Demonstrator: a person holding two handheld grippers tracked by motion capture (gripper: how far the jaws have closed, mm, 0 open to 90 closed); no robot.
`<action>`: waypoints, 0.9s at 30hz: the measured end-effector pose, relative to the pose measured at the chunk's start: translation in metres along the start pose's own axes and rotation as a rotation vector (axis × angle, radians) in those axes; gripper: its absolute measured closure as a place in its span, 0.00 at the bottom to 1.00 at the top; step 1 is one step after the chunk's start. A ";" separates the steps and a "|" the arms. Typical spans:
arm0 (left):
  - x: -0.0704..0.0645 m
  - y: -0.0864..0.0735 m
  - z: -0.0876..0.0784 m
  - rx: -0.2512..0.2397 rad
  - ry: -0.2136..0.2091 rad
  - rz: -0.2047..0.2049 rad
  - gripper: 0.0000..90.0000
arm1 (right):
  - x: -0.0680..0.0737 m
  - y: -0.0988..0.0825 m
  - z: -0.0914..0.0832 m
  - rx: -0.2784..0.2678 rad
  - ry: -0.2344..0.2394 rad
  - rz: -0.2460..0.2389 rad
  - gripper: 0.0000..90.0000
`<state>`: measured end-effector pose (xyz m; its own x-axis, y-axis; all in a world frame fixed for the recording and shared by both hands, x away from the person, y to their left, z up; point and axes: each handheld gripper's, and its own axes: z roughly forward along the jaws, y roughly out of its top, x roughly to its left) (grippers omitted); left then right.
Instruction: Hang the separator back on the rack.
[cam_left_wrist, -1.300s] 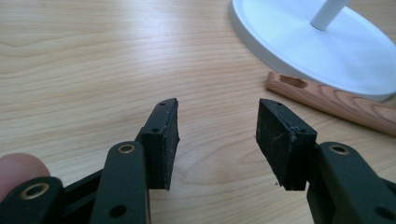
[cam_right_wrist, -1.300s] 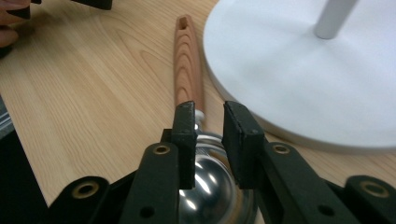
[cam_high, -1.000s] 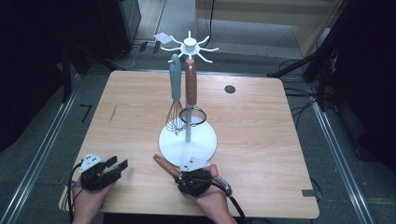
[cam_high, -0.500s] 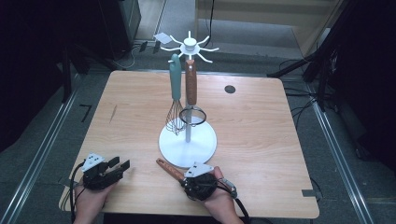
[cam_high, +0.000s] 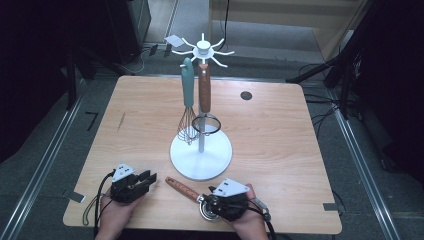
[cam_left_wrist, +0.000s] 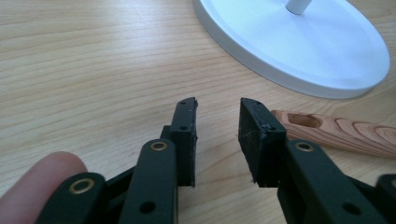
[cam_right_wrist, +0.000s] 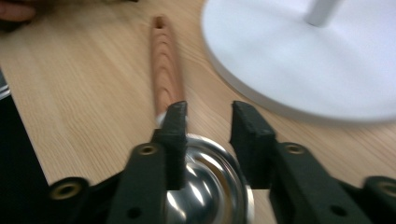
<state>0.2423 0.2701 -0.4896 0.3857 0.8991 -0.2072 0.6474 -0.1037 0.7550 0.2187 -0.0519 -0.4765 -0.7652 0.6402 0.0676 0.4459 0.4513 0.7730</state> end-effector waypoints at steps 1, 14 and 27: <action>-0.002 0.001 0.002 0.000 -0.002 -0.003 0.77 | -0.003 -0.004 -0.005 -0.002 -0.009 0.027 0.85; -0.017 0.005 0.015 0.048 -0.037 0.043 0.84 | -0.017 -0.033 -0.018 0.096 -0.016 0.091 1.00; -0.045 0.000 0.018 0.083 -0.105 0.116 0.84 | -0.041 -0.033 -0.017 0.096 -0.070 0.062 1.00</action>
<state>0.2366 0.2224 -0.4919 0.5242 0.8304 -0.1888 0.6451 -0.2424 0.7246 0.2281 -0.1035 -0.4941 -0.7022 0.7089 0.0665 0.5363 0.4651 0.7043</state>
